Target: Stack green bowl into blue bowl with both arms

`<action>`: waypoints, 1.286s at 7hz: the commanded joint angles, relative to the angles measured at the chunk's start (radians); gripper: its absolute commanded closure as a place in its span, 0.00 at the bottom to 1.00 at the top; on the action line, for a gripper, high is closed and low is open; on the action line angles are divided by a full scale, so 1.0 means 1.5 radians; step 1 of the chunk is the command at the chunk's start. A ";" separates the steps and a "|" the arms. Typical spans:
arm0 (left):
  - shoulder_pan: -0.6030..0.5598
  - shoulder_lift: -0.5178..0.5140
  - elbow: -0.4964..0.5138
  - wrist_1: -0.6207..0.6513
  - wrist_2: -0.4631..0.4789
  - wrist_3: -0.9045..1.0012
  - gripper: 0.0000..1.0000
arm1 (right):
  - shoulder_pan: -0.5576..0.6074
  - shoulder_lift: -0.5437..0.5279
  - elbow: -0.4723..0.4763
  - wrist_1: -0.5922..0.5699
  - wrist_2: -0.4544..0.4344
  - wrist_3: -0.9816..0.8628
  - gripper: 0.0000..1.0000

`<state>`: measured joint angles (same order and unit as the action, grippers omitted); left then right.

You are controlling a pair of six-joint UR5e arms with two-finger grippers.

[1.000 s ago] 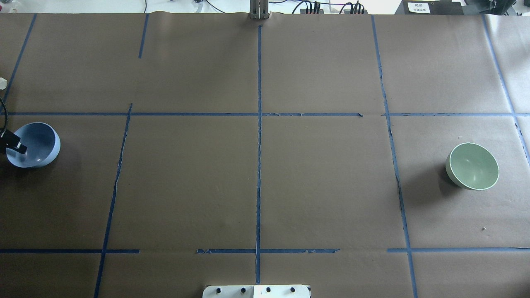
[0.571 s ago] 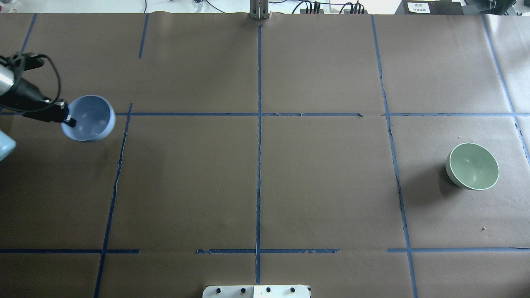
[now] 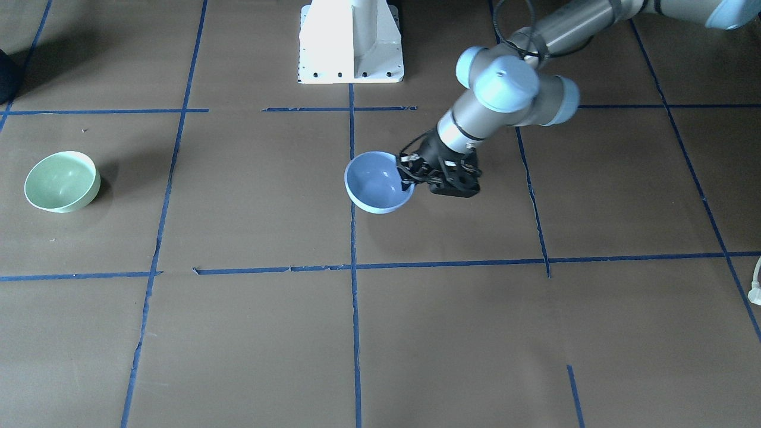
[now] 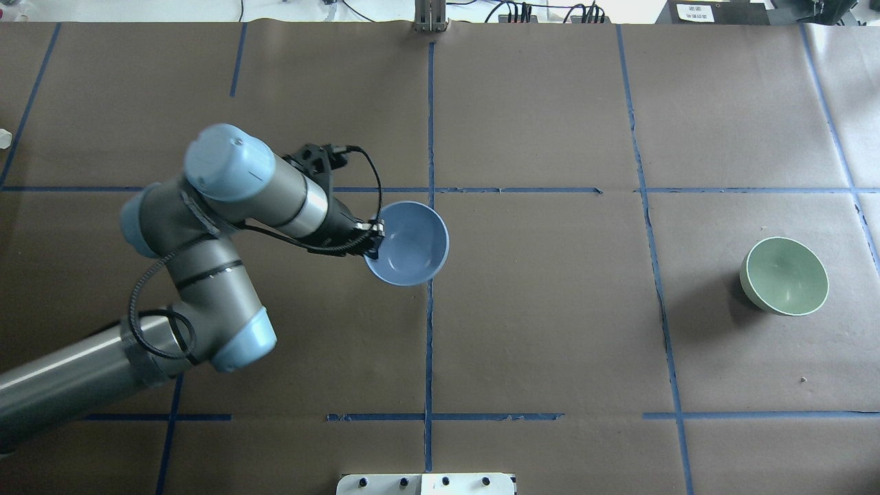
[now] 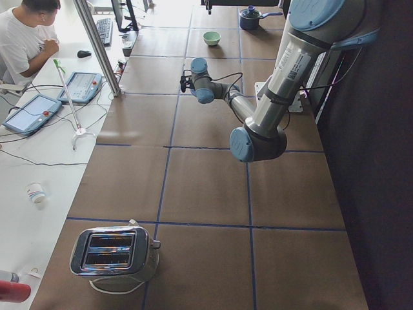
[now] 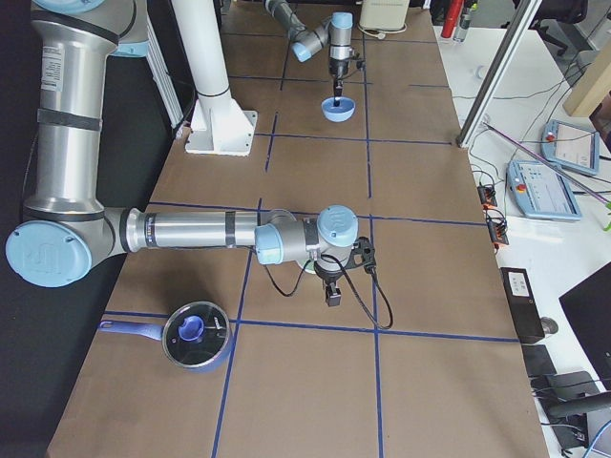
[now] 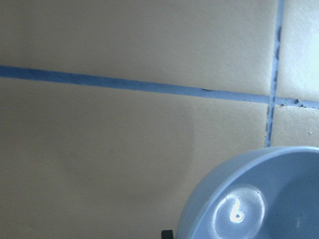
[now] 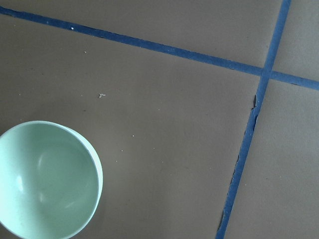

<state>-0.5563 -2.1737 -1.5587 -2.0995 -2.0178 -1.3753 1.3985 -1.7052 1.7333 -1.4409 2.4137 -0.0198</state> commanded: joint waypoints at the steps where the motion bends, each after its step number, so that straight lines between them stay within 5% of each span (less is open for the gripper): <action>1: 0.055 -0.018 0.005 0.019 0.068 -0.012 1.00 | 0.000 0.001 -0.003 0.022 0.027 0.001 0.00; 4: 0.055 -0.007 0.007 0.023 0.068 -0.011 0.93 | -0.003 0.001 -0.011 0.029 0.032 0.002 0.00; 6: 0.054 -0.006 0.007 0.022 0.071 -0.010 0.22 | -0.009 0.008 -0.011 0.029 0.036 0.002 0.00; 7: 0.032 -0.003 -0.018 0.023 0.069 -0.012 0.20 | -0.023 0.008 -0.013 0.036 0.034 0.002 0.01; 9: 0.001 0.014 -0.029 0.016 0.065 -0.010 0.18 | -0.121 0.009 -0.022 0.192 0.004 0.234 0.01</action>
<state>-0.5300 -2.1621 -1.5925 -2.0722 -1.9184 -1.3911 1.3002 -1.6914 1.7122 -1.2932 2.4508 0.1311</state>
